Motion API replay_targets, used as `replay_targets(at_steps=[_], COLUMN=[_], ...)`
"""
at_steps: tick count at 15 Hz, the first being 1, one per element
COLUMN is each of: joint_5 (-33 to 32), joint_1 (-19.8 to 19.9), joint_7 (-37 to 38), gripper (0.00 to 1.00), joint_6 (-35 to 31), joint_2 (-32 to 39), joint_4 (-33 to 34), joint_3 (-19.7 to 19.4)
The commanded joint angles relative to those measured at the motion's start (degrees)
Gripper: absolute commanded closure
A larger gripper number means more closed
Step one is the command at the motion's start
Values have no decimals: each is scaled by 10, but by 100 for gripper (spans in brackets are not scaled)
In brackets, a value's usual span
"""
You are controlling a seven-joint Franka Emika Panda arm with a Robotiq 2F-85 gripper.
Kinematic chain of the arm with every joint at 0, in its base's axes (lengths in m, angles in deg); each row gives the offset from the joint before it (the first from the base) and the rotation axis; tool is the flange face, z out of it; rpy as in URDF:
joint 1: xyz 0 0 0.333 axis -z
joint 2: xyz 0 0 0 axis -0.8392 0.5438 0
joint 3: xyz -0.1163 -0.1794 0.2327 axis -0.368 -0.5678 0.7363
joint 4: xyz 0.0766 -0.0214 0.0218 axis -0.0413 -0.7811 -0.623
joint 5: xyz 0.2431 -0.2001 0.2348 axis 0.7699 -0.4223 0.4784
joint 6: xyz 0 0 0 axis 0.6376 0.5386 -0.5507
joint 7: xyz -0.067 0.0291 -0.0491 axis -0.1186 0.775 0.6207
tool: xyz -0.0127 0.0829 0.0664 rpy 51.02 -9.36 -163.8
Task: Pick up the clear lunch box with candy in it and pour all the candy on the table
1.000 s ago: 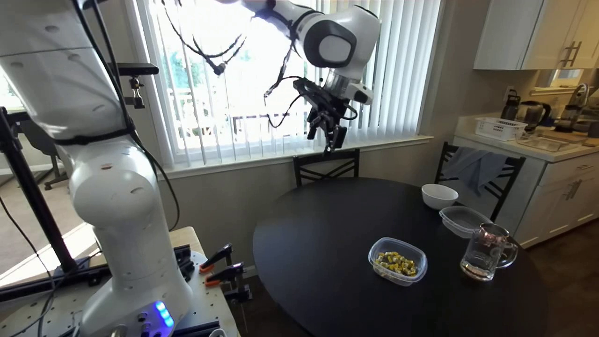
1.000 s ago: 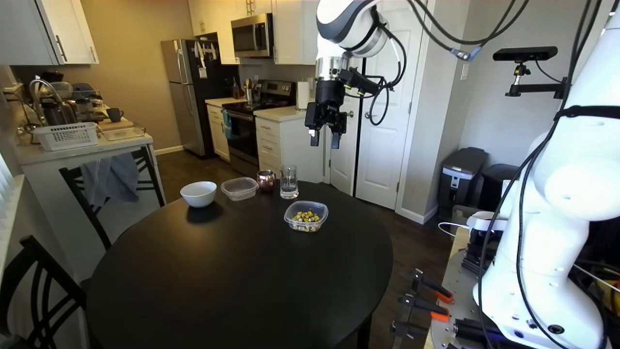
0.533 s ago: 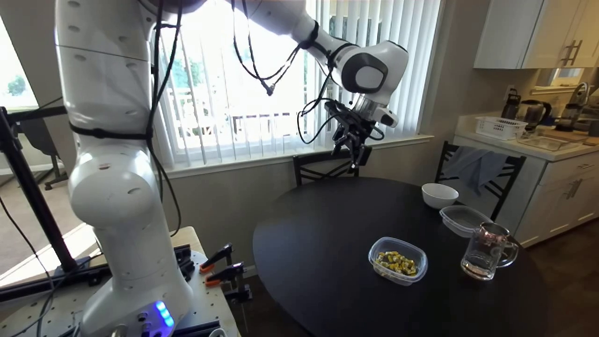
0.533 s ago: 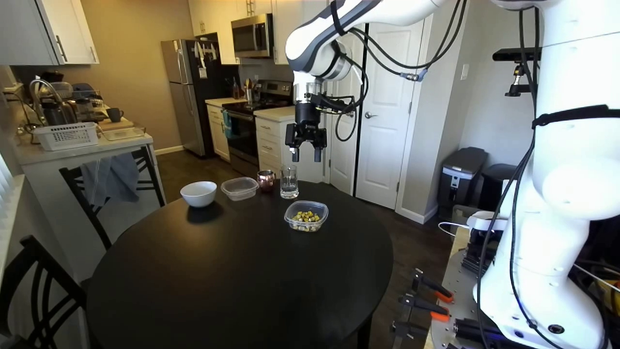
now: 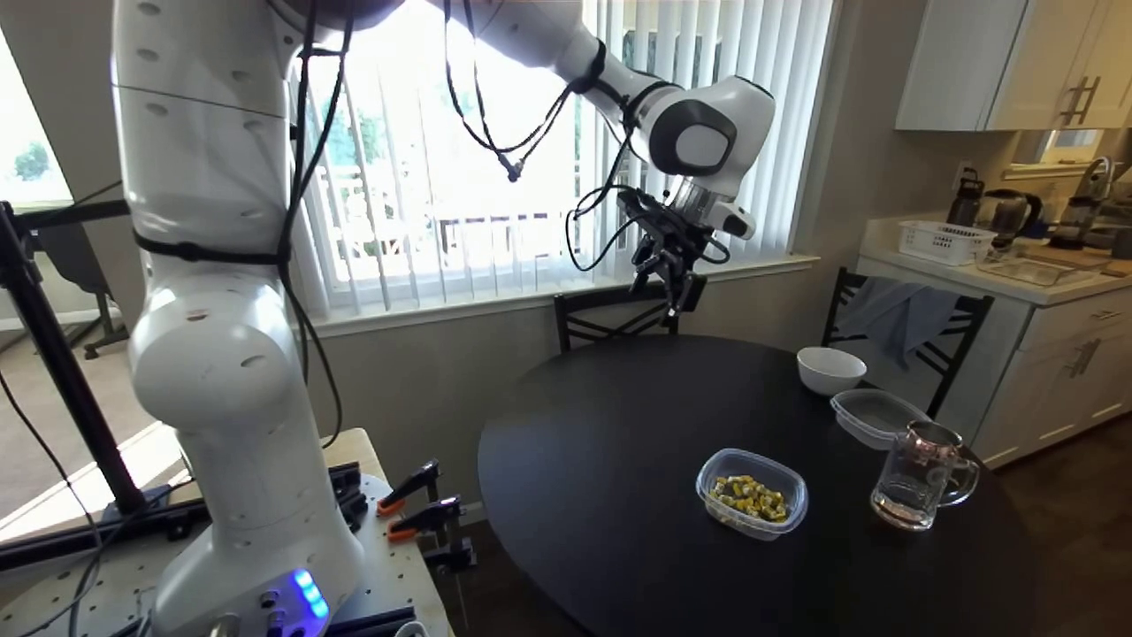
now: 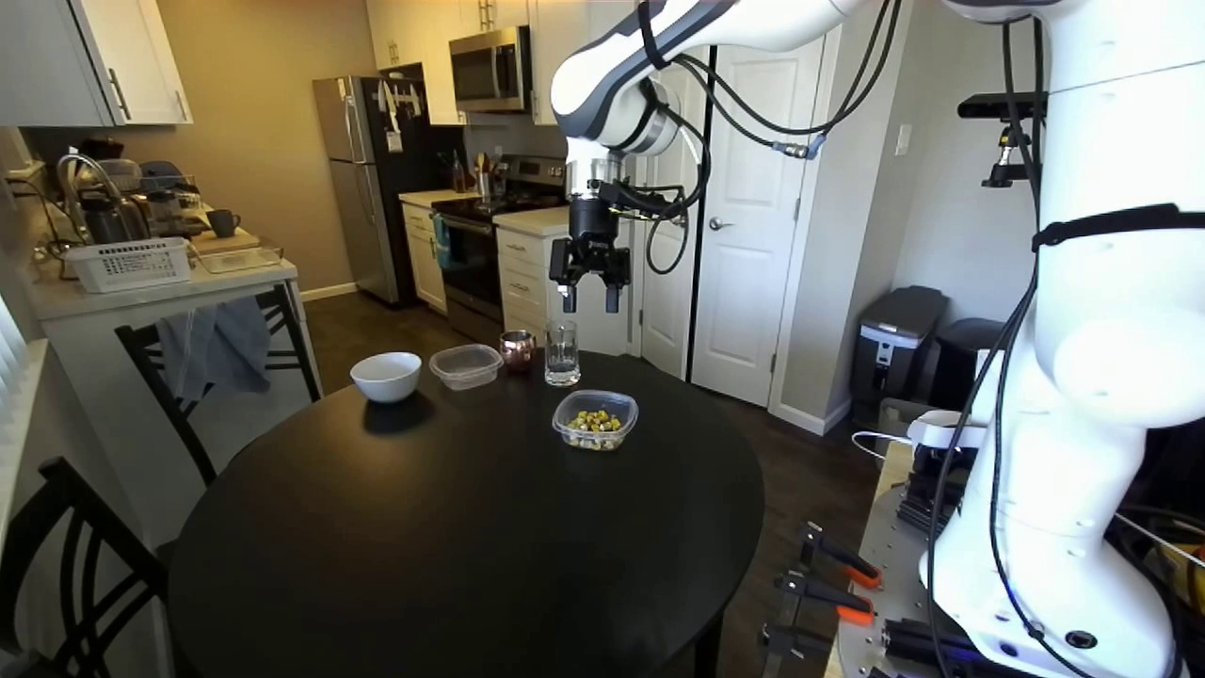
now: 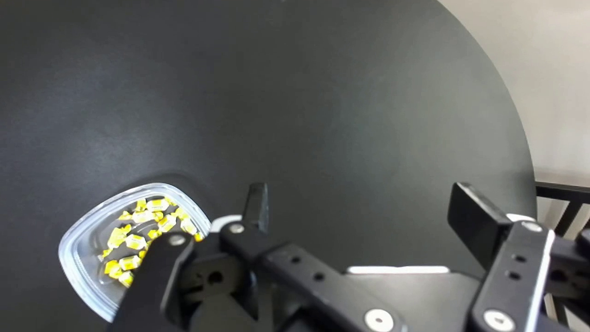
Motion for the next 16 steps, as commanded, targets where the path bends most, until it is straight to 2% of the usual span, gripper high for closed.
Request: replay_targets(at_steps=[1,4,7,10,13,16], joint_5=[-19,-84,-151,-225,-253,-256], joint_1=[3,-7,-16,-26,-20,-19], joint_7=[-11,-2,17,43,48,39], gripper=[0,0,0,0,0,0], joint_6=[-147,-271,-343,-406,-427,-405], joint_2=[56,104,160,222,281,338], joint_4=[18,14,19,46,93,142], joint_3=[23,31,24,-4,-16,-13])
